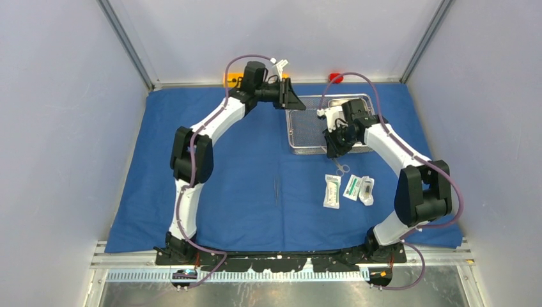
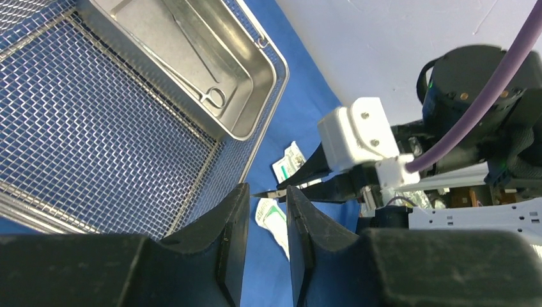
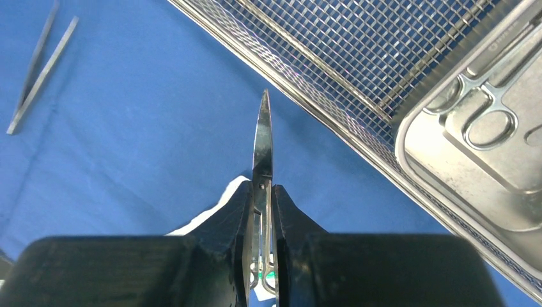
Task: Open and lay out the surgical kit
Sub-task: Pick up the medical item from the surgical kit, then place the medical item in the surgical kit.
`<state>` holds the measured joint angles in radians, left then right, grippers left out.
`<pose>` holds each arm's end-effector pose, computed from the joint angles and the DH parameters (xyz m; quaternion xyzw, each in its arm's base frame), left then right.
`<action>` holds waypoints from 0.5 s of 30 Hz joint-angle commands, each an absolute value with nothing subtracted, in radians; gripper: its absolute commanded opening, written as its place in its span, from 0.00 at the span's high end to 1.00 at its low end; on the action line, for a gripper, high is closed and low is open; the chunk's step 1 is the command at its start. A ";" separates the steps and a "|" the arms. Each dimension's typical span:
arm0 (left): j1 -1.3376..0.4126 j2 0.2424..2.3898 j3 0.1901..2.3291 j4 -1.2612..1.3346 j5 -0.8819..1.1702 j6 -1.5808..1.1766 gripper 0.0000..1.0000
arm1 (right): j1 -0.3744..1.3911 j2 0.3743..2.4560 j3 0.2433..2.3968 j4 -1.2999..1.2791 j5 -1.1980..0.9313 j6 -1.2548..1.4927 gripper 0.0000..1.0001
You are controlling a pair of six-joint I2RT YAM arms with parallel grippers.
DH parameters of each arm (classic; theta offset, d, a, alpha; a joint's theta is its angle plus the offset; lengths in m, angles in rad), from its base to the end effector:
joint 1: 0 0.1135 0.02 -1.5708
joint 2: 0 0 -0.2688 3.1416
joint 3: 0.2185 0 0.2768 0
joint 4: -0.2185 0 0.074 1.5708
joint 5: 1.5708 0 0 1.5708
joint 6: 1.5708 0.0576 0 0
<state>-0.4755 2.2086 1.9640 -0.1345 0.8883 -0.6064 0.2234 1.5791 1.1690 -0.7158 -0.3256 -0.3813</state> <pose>0.4767 -0.2958 0.2814 0.1918 0.7615 -0.5658 0.2513 0.3365 0.0954 0.2135 -0.3207 0.9082 0.1404 0.2295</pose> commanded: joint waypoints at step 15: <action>-0.367 1.846 1.489 0.320 1.293 -0.521 0.47 | 0.237 1.540 1.346 -0.558 -0.810 -0.020 1.00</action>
<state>-0.3939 1.9469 1.5688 0.0845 1.1397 -0.5385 0.2264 1.5574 1.2888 -0.6636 -0.6422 -0.1448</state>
